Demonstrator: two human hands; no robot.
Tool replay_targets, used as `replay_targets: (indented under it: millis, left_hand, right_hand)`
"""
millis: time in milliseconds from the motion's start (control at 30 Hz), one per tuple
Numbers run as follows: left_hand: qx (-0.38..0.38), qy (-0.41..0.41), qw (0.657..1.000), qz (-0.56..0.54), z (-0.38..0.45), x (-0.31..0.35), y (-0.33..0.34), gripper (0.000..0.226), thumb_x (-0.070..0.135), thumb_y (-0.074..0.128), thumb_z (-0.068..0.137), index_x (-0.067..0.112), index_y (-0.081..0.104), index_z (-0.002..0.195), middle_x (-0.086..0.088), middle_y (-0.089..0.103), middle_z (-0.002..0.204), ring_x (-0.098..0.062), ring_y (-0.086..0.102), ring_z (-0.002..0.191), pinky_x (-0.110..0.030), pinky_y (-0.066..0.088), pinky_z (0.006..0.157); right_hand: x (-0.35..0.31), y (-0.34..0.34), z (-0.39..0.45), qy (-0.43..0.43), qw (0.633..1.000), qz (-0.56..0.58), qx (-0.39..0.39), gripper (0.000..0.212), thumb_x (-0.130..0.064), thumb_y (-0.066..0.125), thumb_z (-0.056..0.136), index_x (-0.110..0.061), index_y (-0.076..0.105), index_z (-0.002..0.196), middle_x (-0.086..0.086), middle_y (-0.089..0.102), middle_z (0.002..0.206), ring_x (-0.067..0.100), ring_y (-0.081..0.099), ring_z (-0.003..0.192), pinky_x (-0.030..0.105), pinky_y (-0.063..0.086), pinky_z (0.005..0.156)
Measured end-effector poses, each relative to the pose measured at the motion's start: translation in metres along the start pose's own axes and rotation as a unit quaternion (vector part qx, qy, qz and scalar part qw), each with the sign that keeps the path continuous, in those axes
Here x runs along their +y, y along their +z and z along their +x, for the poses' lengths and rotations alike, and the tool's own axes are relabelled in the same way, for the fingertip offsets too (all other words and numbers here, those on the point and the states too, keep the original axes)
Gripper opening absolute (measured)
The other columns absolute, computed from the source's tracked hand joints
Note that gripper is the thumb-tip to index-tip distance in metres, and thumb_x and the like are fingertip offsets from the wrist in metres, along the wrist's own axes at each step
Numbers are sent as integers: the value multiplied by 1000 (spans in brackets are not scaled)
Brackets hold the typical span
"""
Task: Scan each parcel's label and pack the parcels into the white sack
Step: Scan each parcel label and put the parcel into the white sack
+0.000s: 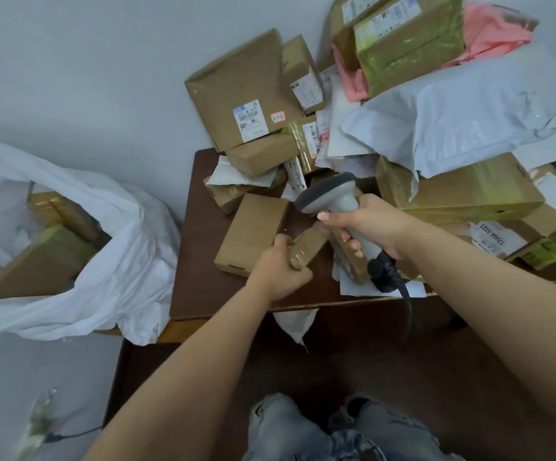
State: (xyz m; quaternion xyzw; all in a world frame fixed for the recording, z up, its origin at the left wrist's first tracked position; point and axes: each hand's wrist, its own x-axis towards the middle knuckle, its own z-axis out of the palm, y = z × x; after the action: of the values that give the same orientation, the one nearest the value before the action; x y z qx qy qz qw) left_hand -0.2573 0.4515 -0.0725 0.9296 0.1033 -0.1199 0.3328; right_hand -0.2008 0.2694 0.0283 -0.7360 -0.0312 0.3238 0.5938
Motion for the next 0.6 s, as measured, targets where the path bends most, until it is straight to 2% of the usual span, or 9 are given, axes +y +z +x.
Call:
replay_targets:
  millis: [67,100,200,267,333,433,467,533,600]
  left_hand:
    - [80,-47,993,-69,4,-12,-32,47,33,66,85,11,51,124,-2,62,103,-22,61,91,-32,50,78]
    - [104,-76,985,-114,5,-20,-44,44,33,65,87,11,56,124,-3,65,104,-21,64,91,-35,54,79]
    - [135,-115,943,-283,0,-45,-67,30,26,61,91,10,67,116,-6,73,101,-21,70,91,-35,60,75]
    - [148,-117,920,-345,-6,-55,-79,21,21,58,93,12,72,105,-5,75,95,-20,72,90,-33,58,75]
    - [158,-131,899,-387,-11,-60,-91,18,19,56,95,14,72,101,-7,75,95,-18,71,83,-32,57,69]
    - [169,-140,875,-431,-12,-68,-113,20,19,55,96,10,69,109,-15,72,104,-24,69,87,-42,56,84]
    - [176,-140,874,-432,-12,-70,-121,22,19,55,97,8,66,113,-15,71,105,-22,68,84,-41,57,82]
    - [201,-136,873,-422,-14,-73,-139,23,22,56,98,6,59,114,-11,68,100,-13,66,75,-30,60,67]
    - [224,-125,878,-404,-15,-77,-157,23,25,59,96,7,60,111,-9,67,95,-13,63,74,-23,55,58]
  right_hand:
    - [-10,3,5,-15,1000,12,16,30,-24,69,92,-6,50,77,8,43,52,18,38,40,27,37,42]
    - [-15,4,7,-21,999,18,22,28,-24,69,91,-5,51,81,9,44,55,18,38,41,27,38,42]
    - [-30,9,12,-36,998,37,33,24,-22,68,92,-5,52,86,8,44,56,15,39,40,25,38,41]
    - [-38,13,15,-44,998,40,30,23,-22,67,92,-4,53,89,8,44,57,14,39,39,25,38,40]
    - [-43,19,17,-53,998,42,21,22,-21,67,92,-4,53,93,7,45,55,14,39,39,25,38,40]
    - [-51,30,20,-57,998,30,10,22,-20,68,92,-3,54,96,7,46,55,14,40,40,25,39,39]
    - [-55,34,20,-62,998,18,4,21,-20,68,92,-3,55,93,8,46,56,15,40,40,24,38,39]
    - [-60,43,20,-77,997,-9,-7,25,-20,68,92,-3,53,79,9,45,54,15,39,39,24,39,39]
    - [-66,53,19,-96,995,-33,-21,33,-19,67,92,-5,50,69,8,44,49,15,39,37,24,39,39]
